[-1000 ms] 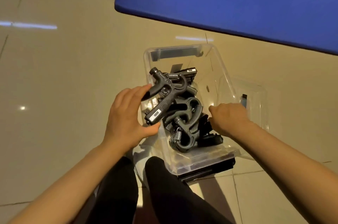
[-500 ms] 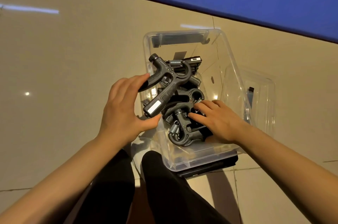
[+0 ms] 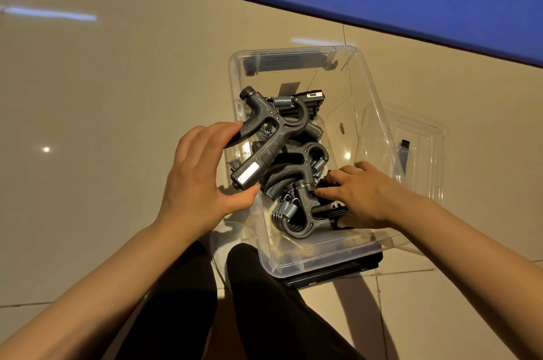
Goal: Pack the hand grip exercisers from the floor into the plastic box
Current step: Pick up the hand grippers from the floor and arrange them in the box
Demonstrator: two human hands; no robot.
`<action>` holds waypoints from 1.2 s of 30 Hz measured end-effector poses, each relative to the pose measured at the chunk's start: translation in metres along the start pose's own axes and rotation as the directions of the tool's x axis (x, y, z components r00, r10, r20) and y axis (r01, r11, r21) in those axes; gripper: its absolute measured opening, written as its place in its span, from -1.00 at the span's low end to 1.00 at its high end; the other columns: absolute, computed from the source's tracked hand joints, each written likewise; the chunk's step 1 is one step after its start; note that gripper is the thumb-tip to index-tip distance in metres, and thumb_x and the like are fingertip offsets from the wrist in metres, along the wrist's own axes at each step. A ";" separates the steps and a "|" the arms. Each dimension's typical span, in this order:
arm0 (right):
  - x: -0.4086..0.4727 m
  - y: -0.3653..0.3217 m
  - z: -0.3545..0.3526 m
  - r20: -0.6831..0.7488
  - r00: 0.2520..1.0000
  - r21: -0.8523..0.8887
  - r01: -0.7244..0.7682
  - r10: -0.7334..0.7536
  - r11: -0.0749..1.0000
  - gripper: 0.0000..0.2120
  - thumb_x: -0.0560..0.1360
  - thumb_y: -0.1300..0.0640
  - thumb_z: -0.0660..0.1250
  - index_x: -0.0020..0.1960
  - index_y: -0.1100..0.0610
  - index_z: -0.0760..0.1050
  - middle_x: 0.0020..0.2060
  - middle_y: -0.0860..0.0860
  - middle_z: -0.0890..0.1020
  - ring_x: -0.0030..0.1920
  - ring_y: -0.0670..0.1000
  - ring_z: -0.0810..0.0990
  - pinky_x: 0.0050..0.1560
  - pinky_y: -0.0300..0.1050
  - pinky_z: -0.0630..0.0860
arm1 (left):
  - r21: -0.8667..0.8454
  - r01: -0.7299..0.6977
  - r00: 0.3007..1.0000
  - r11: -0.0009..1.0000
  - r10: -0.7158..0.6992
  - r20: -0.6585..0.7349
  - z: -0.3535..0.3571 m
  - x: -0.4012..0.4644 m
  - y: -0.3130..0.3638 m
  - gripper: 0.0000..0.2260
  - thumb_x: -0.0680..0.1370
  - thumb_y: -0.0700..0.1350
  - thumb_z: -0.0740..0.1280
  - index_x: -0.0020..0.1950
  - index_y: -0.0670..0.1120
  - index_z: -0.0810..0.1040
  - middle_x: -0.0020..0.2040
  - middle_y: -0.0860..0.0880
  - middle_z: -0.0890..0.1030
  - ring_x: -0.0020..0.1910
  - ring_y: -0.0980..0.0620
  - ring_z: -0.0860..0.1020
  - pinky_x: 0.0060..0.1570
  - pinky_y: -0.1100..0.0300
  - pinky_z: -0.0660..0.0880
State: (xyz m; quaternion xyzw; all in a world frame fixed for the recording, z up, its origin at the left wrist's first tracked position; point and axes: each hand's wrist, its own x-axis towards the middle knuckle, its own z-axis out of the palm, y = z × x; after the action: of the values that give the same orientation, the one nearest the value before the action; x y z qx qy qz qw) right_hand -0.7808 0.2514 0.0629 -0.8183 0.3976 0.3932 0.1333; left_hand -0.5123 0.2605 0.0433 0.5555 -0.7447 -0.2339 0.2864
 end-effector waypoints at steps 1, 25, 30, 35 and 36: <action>0.000 -0.001 0.002 -0.015 1.000 0.025 -0.005 0.006 1.000 -0.37 0.50 -0.19 0.25 0.49 -0.12 0.11 0.38 0.05 0.29 0.36 0.10 0.28 0.37 0.07 0.21 | -0.002 -0.005 1.000 1.000 0.005 0.004 0.000 0.000 0.000 -0.28 0.31 0.21 0.33 0.41 -0.01 0.28 0.31 0.01 0.39 0.29 -0.05 0.30 0.16 0.14 0.29; 0.012 -0.011 0.009 -0.145 0.983 -0.126 0.092 -0.110 0.988 -0.65 0.59 0.23 0.08 0.36 0.08 0.21 0.19 0.24 0.48 0.26 0.23 0.39 0.34 0.09 0.27 | -0.045 -0.036 0.999 0.998 0.035 -0.020 0.005 -0.001 0.000 -0.28 0.30 0.22 0.34 0.40 -0.01 0.30 0.32 0.08 0.36 0.30 -0.03 0.30 0.14 -0.03 0.42; 0.016 -0.005 0.019 -0.248 0.957 -0.135 0.121 -0.151 0.983 -0.61 0.56 0.24 0.15 0.36 0.06 0.19 0.08 0.20 0.54 0.12 0.22 0.48 0.22 0.07 0.38 | -0.051 -0.030 0.999 0.998 0.029 -0.018 0.003 -0.001 0.000 -0.28 0.30 0.22 0.34 0.40 0.00 0.29 0.33 0.07 0.36 0.30 -0.05 0.30 0.13 -0.08 0.45; 0.021 -0.005 0.028 -0.350 0.930 -0.009 0.115 -0.111 0.993 -0.53 0.47 0.26 0.28 0.34 0.00 0.34 0.04 0.15 0.57 0.09 0.18 0.53 0.19 0.04 0.42 | -0.056 -0.026 1.000 0.998 0.026 -0.007 0.004 -0.001 -0.001 -0.27 0.30 0.22 0.35 0.40 0.01 0.28 0.34 0.07 0.36 0.30 -0.06 0.31 0.13 -0.10 0.45; 0.021 -0.004 0.032 -0.386 0.918 0.018 0.103 -0.088 0.995 -0.53 0.43 0.24 0.36 0.30 0.00 0.40 0.02 0.13 0.59 0.09 0.17 0.55 0.17 0.04 0.44 | -0.059 -0.025 1.000 0.998 0.025 -0.007 0.004 -0.001 -0.001 -0.27 0.30 0.22 0.35 0.40 0.01 0.28 0.34 0.07 0.35 0.30 -0.06 0.31 0.13 -0.10 0.45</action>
State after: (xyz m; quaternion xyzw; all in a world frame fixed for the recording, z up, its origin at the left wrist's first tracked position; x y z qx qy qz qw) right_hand -0.7874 0.2597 0.0256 -0.8952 0.3831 0.2104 0.0873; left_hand -0.5140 0.2615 0.0392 0.5382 -0.7435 -0.2503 0.3079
